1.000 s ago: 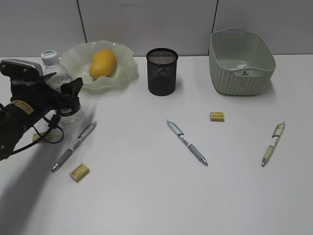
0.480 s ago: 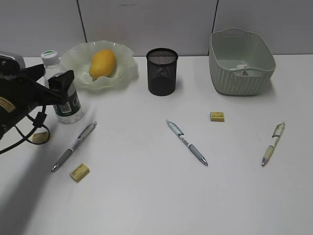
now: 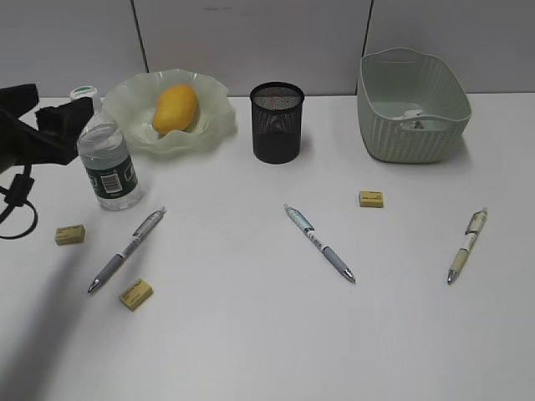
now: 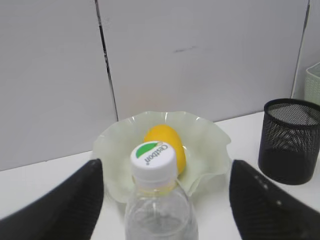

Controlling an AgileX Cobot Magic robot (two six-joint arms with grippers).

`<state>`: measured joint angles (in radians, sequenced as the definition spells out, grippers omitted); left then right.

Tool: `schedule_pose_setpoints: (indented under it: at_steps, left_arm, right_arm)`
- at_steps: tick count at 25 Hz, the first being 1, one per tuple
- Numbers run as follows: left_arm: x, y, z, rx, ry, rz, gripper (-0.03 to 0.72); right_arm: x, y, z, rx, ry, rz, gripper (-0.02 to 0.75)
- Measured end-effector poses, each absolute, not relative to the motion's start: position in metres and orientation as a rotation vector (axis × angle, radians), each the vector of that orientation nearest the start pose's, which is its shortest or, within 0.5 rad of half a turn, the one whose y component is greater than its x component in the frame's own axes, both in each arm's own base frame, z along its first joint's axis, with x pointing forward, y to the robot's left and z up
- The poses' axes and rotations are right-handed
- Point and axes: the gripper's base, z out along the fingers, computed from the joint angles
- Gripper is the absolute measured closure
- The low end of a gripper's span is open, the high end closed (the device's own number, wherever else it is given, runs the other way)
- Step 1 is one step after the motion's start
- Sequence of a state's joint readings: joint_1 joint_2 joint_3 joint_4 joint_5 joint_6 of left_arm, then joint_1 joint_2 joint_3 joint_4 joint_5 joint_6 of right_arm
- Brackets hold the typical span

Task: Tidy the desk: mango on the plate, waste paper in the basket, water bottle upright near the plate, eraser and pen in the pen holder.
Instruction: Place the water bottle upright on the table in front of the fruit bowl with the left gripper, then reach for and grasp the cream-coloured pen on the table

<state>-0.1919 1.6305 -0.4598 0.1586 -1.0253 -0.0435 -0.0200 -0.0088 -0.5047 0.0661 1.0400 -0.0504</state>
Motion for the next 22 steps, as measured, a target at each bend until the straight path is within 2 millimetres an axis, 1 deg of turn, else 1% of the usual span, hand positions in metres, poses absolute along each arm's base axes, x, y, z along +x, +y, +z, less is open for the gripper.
schedule_pose_setpoints:
  at_steps: [2,5,7,9,12,15,17,20,21,22]
  left_arm:
    - [0.268,-0.064,0.199,0.299,1.636,-0.209,0.097]
    - [0.259,-0.058,0.213,0.28,1.717,-0.175,0.099]
    - [0.254,-0.054,0.219,0.251,1.821,-0.151,0.101]
    - [0.25,-0.051,0.229,0.23,1.899,-0.136,0.106]
    - [0.246,-0.048,0.243,0.221,2.043,-0.113,0.136]
    - [0.241,-0.046,0.249,0.215,2.204,-0.095,0.179]
    - [0.236,-0.045,0.25,0.205,2.317,-0.091,0.197]
    - [0.228,-0.044,0.254,0.197,2.435,-0.091,0.205]
    - [0.22,-0.042,0.257,0.21,2.482,-0.082,0.207]
    - [0.22,-0.042,0.257,0.21,2.482,-0.082,0.207]
  right_arm:
    - [-0.006,0.005,0.28,-0.033,2.008,0.034,0.334]
    - [-0.006,0.005,0.28,-0.033,2.008,0.034,0.334]
    - [-0.006,0.005,0.28,-0.033,2.008,0.034,0.334]
    - [-0.006,0.005,0.28,-0.033,2.008,0.034,0.334]
    - [-0.006,0.005,0.28,-0.033,2.008,0.034,0.334]
    - [-0.006,0.005,0.28,-0.033,2.008,0.034,0.334]
    - [-0.006,0.005,0.28,-0.033,2.008,0.034,0.334]
    - [-0.006,0.005,0.28,-0.033,2.008,0.034,0.334]
    - [-0.006,0.005,0.28,-0.033,2.008,0.034,0.334]
    - [-0.006,0.005,0.28,-0.033,2.008,0.034,0.334]
